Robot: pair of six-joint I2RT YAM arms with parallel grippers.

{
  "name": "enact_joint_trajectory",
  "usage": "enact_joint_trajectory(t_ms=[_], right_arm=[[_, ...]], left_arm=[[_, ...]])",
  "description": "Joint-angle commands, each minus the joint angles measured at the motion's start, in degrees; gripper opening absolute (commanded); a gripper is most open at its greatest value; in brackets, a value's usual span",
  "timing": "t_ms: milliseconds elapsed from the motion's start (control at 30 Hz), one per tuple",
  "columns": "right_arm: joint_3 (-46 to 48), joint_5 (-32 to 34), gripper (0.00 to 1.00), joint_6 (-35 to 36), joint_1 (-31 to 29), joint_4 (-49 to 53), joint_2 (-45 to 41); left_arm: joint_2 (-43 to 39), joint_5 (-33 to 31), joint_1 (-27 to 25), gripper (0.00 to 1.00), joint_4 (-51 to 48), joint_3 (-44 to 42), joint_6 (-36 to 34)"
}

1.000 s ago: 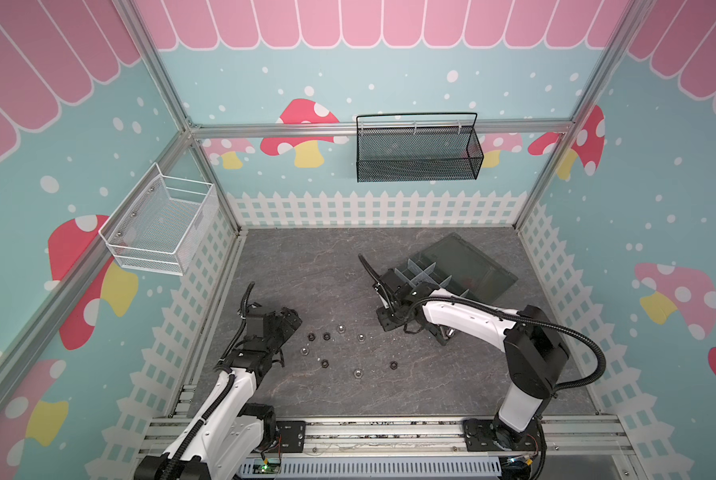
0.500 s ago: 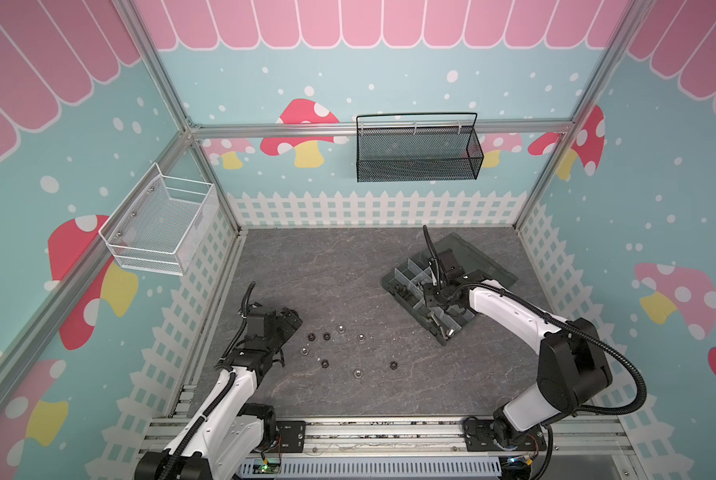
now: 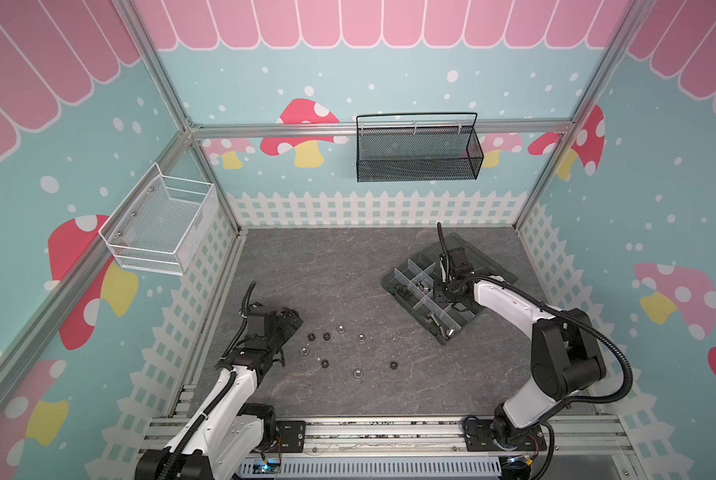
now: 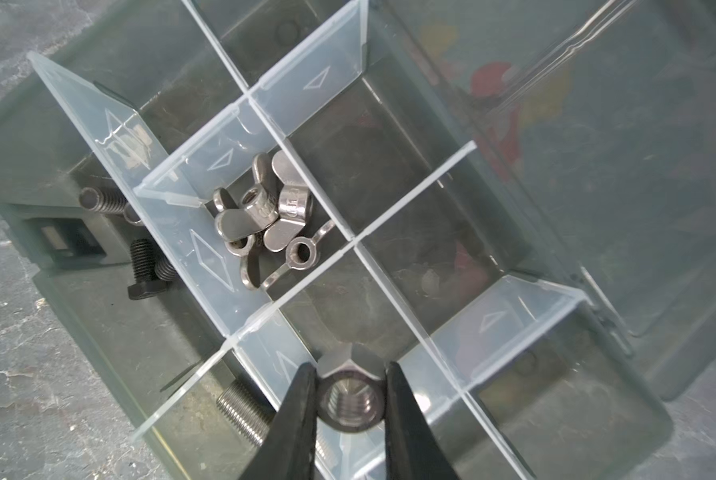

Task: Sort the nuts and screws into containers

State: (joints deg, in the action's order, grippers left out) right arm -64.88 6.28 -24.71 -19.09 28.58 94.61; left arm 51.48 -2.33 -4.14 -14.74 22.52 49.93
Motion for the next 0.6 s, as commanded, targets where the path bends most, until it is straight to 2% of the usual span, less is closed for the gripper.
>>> enact_joint_trajectory(t_ms=[0, 167, 400, 567], right_arm=[[0.5, -1.1, 0.3, 1.0, 0.1, -1.5, 1.2], [0.5, -1.2, 0.43, 1.1, 0.1, -1.4, 0.9], [0.3, -1.7, 0.45, 0.8, -0.3, -0.1, -2.5], [-0.7, 0.4, 0.46, -0.2, -4.5, 1.9, -6.1]], left_arm=[[-0.5, -0.3, 0.4, 1.0, -0.2, 0.9, 0.1], [-1.4, -0.6, 0.4, 1.0, -0.7, 0.7, 0.1], [-1.6, -0.8, 0.4, 1.0, -0.9, 1.1, 0.2], [-0.9, -1.7, 0.5, 1.0, -2.0, 2.1, -1.1]])
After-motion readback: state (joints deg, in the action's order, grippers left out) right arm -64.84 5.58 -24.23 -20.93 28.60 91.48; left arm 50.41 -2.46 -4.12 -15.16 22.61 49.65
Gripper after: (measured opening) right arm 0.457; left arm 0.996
